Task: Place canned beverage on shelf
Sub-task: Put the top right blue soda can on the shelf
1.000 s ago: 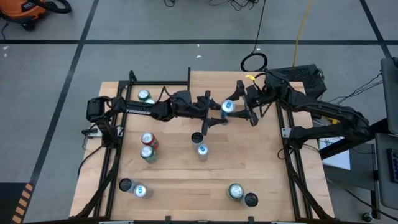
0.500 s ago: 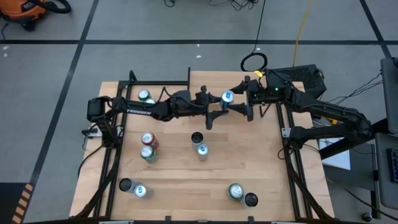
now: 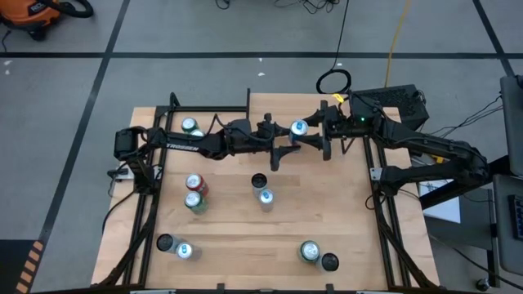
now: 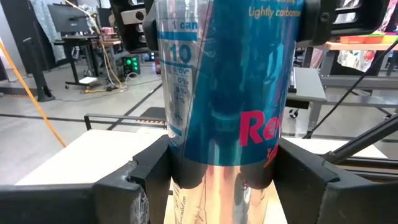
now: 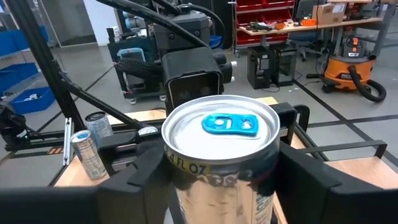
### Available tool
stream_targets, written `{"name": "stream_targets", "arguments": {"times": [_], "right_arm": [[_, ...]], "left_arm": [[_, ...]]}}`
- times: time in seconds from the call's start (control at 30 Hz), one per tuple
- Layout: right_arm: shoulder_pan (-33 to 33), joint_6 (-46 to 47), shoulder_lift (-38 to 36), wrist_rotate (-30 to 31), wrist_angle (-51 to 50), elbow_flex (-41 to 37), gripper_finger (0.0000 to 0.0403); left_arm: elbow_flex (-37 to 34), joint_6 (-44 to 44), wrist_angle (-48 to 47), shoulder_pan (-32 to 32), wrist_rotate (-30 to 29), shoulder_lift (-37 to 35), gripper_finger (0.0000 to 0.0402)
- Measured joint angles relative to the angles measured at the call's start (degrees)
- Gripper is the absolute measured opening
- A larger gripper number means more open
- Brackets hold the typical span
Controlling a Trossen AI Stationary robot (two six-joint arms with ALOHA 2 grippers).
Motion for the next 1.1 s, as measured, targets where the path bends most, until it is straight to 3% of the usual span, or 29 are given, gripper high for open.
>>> {"name": "stream_targets", "arguments": {"times": [0.37, 0.6, 0.9, 1.1], "right_arm": [[-2.49, -2.43, -1.28, 1.88, -4.22, -0.17, 0.0214], [-7.15, -4.4, -4.14, 1.52, -9.28, -0.15, 0.0214], [-18.54, -7.83, -11.5, 1.53, -12.08, -4.66, 0.0215], [-26.75, -8.69, -10.11, 1.46, -8.8, -7.44, 0.0216]], "left_arm": [[-0.35, -1.19, -2.77, 0.37, -1.49, -0.83, 0.0291], [-2.32, 0.15, -3.29, 0.46, -1.45, -0.76, 0.0302], [-7.51, 1.68, -0.59, 0.48, -0.62, -3.75, 0.0302], [-11.51, 1.69, 5.73, 0.44, -0.62, -6.03, 0.0302]]}}
